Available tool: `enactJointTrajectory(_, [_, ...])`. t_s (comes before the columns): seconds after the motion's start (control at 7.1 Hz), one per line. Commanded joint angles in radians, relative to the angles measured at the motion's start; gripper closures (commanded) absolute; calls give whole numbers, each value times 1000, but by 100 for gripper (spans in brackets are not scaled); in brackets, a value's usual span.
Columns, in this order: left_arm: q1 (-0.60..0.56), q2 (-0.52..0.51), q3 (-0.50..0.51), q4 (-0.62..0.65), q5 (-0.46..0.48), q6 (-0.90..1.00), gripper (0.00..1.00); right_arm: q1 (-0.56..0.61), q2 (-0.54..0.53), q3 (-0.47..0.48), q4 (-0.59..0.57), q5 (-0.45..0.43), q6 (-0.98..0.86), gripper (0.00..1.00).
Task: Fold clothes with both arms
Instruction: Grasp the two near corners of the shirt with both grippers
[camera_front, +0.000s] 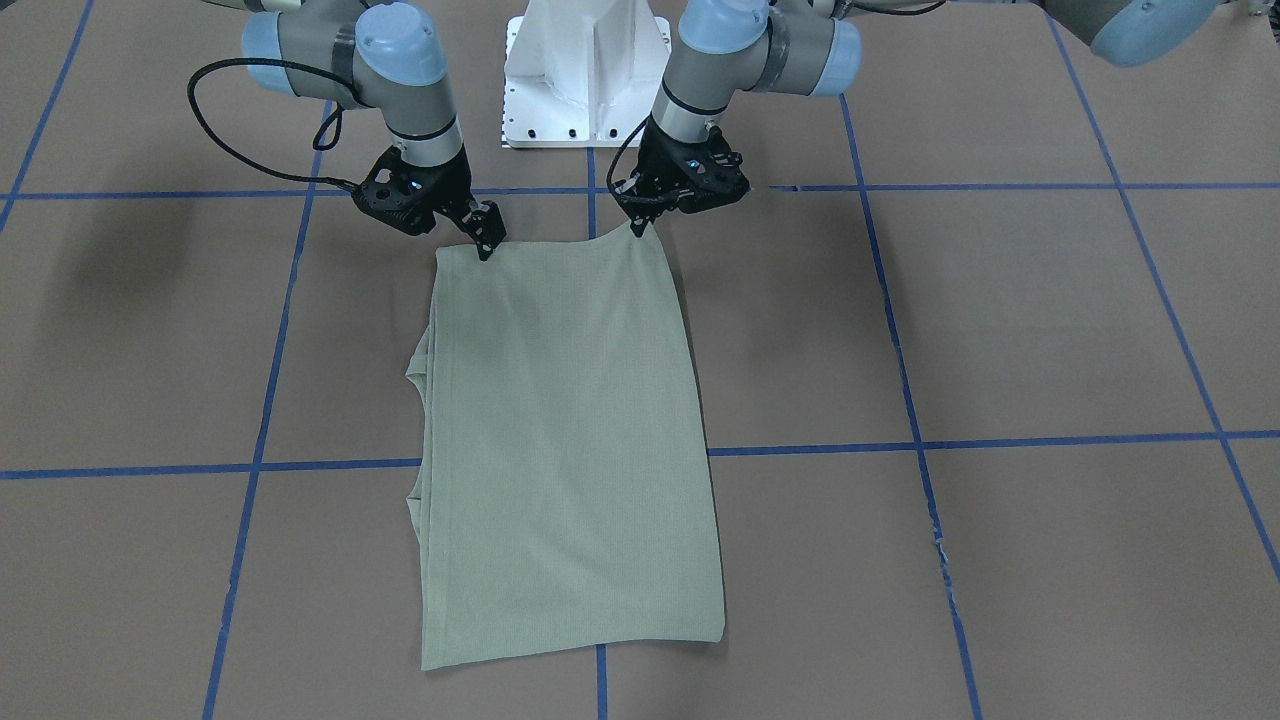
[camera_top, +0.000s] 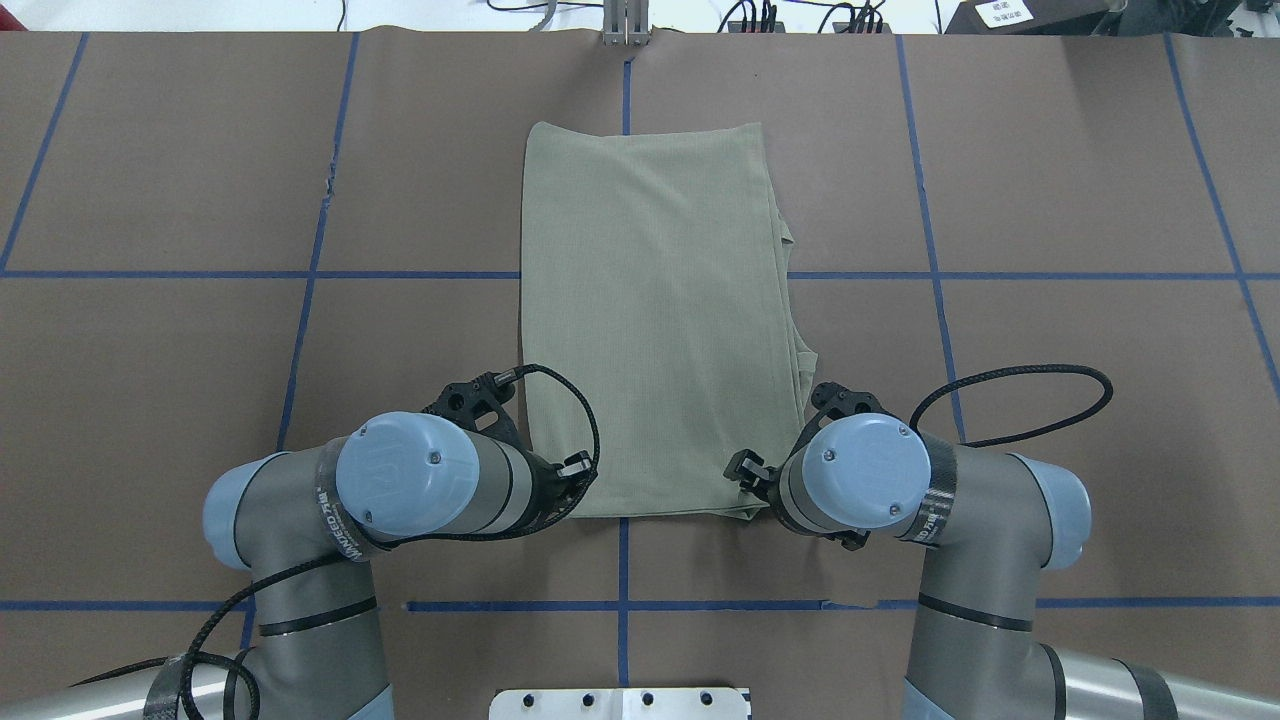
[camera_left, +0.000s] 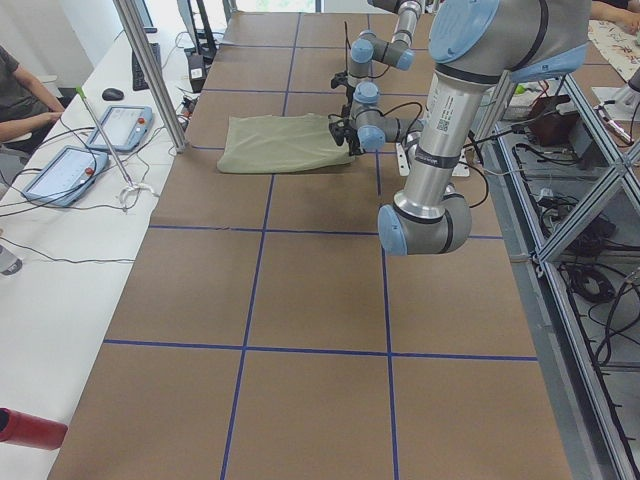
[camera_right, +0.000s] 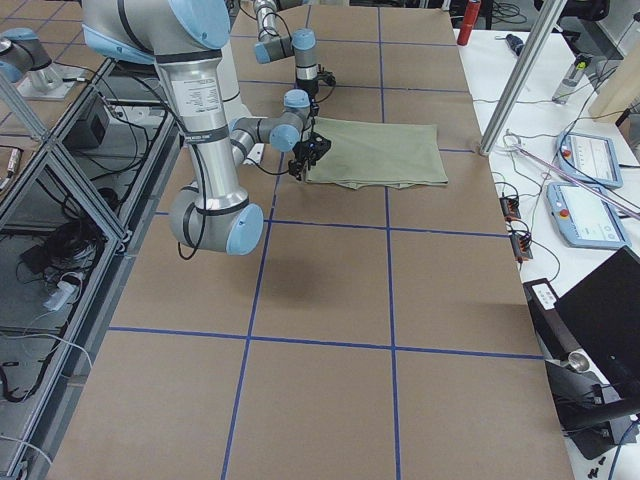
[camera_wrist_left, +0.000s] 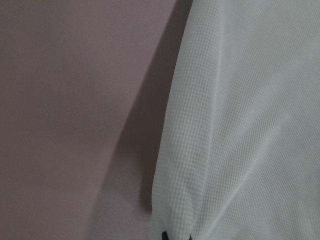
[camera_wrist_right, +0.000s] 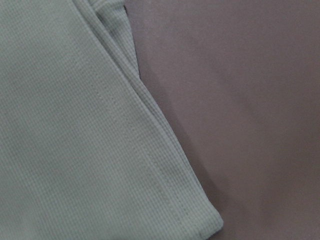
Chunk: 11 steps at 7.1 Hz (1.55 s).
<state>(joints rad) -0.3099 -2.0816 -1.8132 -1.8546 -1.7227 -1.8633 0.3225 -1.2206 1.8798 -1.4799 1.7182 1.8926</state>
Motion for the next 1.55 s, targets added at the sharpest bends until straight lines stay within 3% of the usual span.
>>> enactJointTrajectory(0.0, [0, 0, 0, 0, 0, 0, 100, 1, 13, -10, 1, 0, -1, 0])
enactJointTrajectory(0.99, [2, 0, 0, 0, 0, 0, 100, 7, 36, -47, 0, 0, 0, 0])
enactJointTrajectory(1.13, [2, 0, 0, 0, 0, 0, 100, 9, 42, -45, 0, 0, 2, 15])
enactJointTrajectory(1.27, [0, 0, 0, 0, 0, 0, 100, 9, 42, -45, 0, 0, 2, 49])
enactJointTrajectory(1.41, [0, 0, 0, 0, 0, 0, 100, 9, 42, -42, 0, 1, 0, 76])
